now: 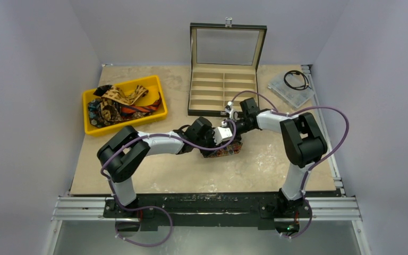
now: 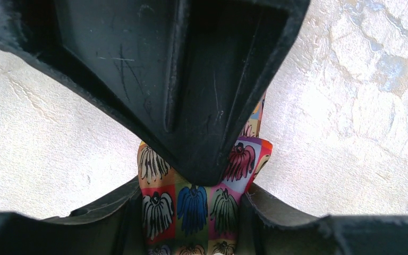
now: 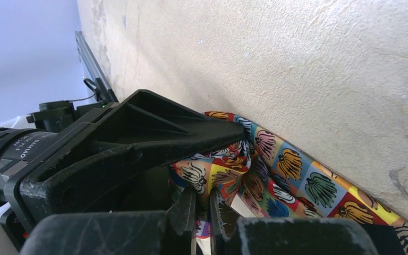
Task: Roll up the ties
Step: Roll the tie at the center of the board.
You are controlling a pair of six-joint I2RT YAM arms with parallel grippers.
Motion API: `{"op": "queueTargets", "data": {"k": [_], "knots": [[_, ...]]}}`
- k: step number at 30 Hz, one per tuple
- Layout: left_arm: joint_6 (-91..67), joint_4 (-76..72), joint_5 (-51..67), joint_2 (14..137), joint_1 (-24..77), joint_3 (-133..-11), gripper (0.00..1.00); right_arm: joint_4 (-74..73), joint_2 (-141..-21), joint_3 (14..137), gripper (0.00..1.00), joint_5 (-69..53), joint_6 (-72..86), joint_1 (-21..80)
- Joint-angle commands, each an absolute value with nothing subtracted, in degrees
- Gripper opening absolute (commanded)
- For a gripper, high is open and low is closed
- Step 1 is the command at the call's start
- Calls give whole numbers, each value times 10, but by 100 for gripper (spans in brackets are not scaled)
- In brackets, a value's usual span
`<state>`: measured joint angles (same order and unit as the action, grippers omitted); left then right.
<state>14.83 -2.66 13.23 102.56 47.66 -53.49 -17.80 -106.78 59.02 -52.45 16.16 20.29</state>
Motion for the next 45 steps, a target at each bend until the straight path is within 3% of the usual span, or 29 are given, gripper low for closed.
{"op": "queueTargets", "data": {"k": [1, 10, 16, 27, 32, 38, 45], "knots": [[168, 42, 132, 1051, 475, -522, 29, -212, -1088, 607, 0, -476, 113, 206], [165, -102, 262, 999, 440, -503, 55, -235, -1114, 604, 0, -372, 85, 200], [132, -192, 320, 985, 428, -498, 61, -249, -1121, 610, 0, -314, 70, 197], [106, -295, 285, 965, 428, -420, 68, -266, -1124, 609, 0, -239, 53, 198], [100, -370, 264, 951, 427, -376, 85, -275, -1130, 612, 0, -219, 48, 198], [124, -382, 281, 989, 431, -388, 83, -275, -1137, 615, 0, -219, 47, 199], [128, -376, 290, 1043, 444, -437, 65, -277, -1151, 619, 0, -229, 38, 199]]}}
